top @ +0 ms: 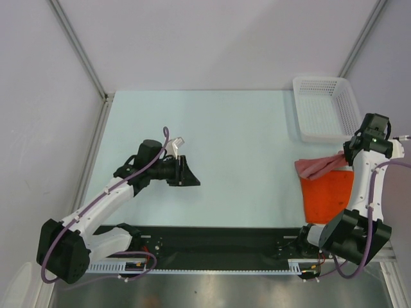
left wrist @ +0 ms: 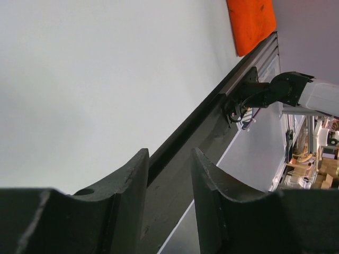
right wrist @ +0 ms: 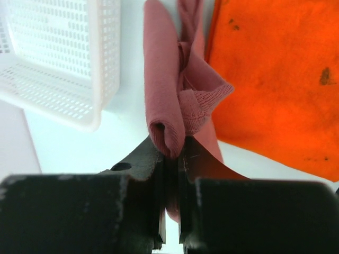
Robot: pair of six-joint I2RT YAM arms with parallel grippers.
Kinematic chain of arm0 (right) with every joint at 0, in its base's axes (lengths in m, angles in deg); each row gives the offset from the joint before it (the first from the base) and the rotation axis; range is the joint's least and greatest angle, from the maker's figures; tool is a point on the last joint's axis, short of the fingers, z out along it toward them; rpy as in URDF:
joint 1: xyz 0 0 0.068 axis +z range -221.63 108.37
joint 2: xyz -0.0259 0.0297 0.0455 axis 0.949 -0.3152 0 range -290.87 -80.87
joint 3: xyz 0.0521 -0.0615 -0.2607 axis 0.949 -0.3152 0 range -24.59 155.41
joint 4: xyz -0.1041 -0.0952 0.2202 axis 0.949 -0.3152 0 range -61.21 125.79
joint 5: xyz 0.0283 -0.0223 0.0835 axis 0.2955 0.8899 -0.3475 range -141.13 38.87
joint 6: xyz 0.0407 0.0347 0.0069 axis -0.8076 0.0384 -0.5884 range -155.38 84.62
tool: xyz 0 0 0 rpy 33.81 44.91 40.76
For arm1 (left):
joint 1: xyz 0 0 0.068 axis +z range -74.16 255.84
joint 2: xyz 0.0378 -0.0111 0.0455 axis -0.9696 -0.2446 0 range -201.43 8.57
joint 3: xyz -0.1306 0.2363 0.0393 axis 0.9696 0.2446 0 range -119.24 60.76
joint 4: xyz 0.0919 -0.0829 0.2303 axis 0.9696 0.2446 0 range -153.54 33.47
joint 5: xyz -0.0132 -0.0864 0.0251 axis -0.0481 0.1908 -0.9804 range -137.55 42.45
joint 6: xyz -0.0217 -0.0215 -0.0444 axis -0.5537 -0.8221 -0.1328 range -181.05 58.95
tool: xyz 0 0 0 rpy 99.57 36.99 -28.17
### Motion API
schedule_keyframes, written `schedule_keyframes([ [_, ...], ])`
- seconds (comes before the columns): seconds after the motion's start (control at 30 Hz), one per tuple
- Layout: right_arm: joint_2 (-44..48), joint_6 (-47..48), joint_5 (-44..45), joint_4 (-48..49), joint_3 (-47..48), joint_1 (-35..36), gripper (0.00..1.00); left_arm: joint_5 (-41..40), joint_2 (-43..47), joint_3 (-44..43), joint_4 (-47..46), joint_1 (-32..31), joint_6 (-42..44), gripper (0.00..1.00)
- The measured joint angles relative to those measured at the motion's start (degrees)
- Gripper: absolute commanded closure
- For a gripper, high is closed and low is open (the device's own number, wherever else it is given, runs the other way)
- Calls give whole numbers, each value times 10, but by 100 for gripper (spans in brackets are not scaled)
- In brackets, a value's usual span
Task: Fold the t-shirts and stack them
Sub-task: Neatly place the folded tshirt to the corner
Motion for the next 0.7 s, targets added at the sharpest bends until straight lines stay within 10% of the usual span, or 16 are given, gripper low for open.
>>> schedule_keyframes([
  [0.7, -14, 70, -66, -34, 24, -76, 100, 35, -6, 10, -1, 41, 4, 57],
])
